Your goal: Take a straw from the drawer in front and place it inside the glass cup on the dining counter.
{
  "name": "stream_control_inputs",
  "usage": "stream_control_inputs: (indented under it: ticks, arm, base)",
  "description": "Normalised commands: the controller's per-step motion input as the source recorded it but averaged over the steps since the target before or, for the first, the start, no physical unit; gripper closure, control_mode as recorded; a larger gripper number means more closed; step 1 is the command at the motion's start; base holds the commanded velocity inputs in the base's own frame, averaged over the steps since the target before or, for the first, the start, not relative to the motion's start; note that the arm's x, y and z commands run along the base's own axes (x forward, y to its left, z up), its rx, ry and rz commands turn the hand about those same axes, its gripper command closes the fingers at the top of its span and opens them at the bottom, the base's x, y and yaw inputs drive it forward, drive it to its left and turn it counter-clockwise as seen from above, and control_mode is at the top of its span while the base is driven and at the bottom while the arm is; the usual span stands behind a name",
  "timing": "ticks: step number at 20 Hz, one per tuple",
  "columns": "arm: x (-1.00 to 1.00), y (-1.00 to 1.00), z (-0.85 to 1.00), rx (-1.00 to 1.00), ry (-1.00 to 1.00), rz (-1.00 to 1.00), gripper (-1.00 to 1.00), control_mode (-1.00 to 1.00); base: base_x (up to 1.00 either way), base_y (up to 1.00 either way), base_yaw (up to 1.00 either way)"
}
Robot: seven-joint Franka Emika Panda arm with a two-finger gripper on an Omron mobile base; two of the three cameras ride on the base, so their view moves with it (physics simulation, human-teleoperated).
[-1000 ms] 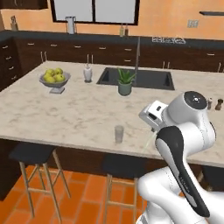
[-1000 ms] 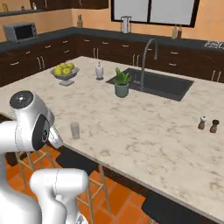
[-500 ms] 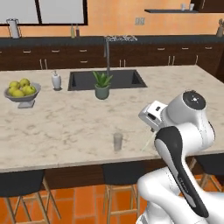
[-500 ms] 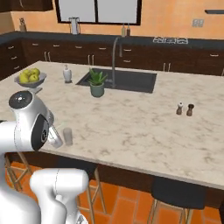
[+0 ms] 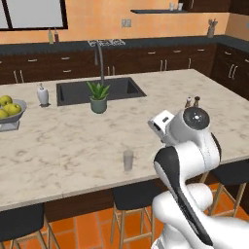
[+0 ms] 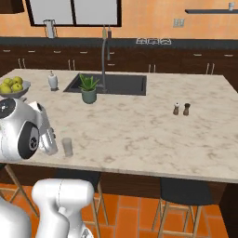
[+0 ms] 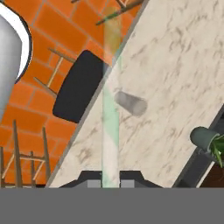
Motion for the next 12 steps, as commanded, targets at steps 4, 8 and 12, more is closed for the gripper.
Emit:
stream_control_inputs:
  ticks: [4,8,12]
  arm:
    - [0.59,-0.03,-0.14,0.00,-0.08,-0.40,1.00,-1.00]
    - [0.58,-0.44,0.00,-0.03,0.08,-0.15,1.00,-1.00]
    - [0.23,-0.09,0.00,-0.29,0.15,-0.01,1.00,-1.00]
  base:
    - [0.00,0.00,0.00]
    - [0.00,0.00,0.00]
    - [0.00,0.00,0.00]
